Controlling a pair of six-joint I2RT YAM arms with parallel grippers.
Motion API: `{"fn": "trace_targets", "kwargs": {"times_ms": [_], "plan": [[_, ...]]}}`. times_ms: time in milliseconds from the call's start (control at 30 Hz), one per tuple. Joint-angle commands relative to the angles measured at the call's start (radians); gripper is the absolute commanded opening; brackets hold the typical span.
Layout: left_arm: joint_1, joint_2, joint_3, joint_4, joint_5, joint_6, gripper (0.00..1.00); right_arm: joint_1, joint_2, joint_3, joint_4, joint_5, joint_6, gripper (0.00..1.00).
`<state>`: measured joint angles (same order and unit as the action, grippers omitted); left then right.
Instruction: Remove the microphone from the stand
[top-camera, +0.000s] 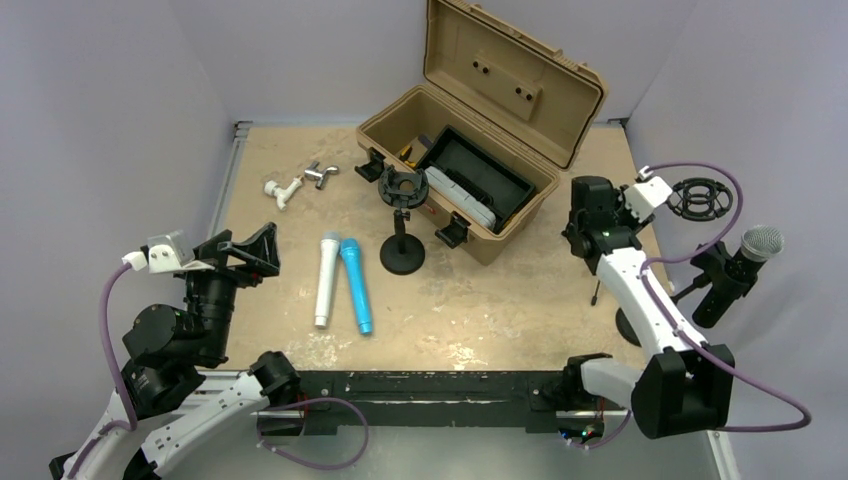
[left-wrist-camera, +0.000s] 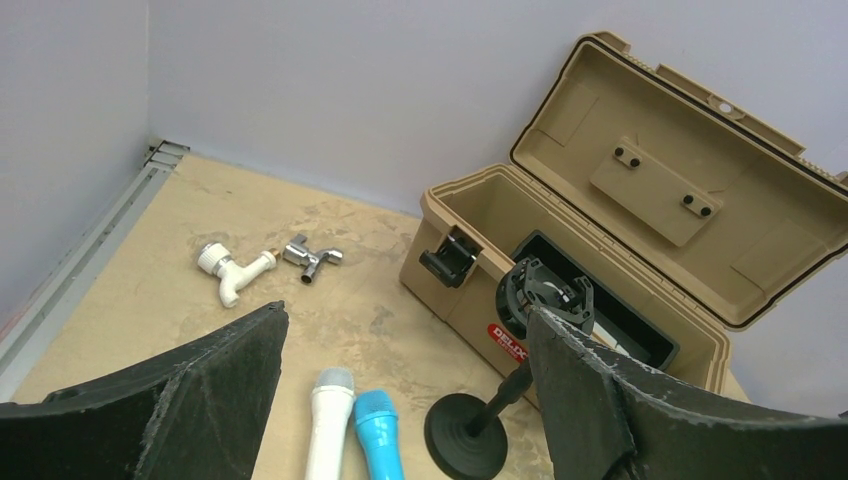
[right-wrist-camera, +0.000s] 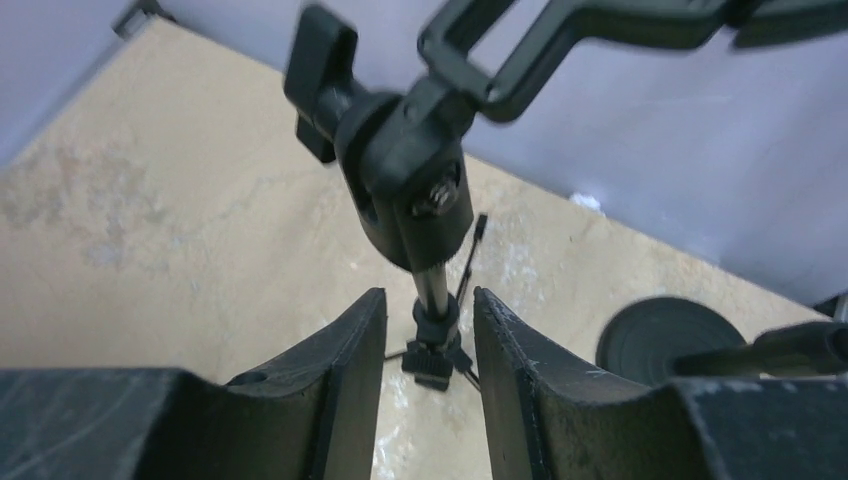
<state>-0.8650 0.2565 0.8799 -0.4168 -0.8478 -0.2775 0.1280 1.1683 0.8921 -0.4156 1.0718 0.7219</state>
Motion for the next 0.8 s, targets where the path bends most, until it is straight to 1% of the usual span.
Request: {"fn": "trace_targets", "kwargs": {"times_ms": [0,133,200,233,300,367,433,600,767], "plan": [[0.002,0.005,0.029,0.007,0.015,-0.011,0.87,-0.006,-0.066,-0.037,0.21,0.104,-0.111,0.35],[0.002,0.012,0.026,0.011,0.012,-0.008,0.87,-0.005,-0.055,-0.052,0.316,0.137,-0.15,0.35],[0.001,0.017,0.027,0.007,0.013,-0.008,0.87,-0.006,0.0,-0.05,0.346,0.148,-0.136,0.32],[0.001,0.017,0.027,0.008,0.01,-0.008,0.87,-0.005,0.018,-0.045,0.342,0.152,-0.131,0.26],[0.001,0.016,0.026,0.009,0.006,-0.005,0.87,-0.006,0.047,-0.031,0.322,0.151,-0.116,0.08],[0.001,0.018,0.026,0.009,0.005,-0.005,0.87,-0.005,0.052,-0.021,0.31,0.134,-0.126,0.0],[0.001,0.017,0.026,0.009,0.005,-0.003,0.87,-0.004,0.034,-0.028,0.325,0.088,-0.172,0.0],[0.001,0.016,0.024,0.013,0.005,-0.002,0.87,0.016,-0.071,-0.075,0.406,-0.112,-0.3,0.0],[0.002,0.025,0.023,0.015,0.008,0.0,0.87,0.103,-0.168,-0.088,0.401,-0.285,-0.431,0.0]]}}
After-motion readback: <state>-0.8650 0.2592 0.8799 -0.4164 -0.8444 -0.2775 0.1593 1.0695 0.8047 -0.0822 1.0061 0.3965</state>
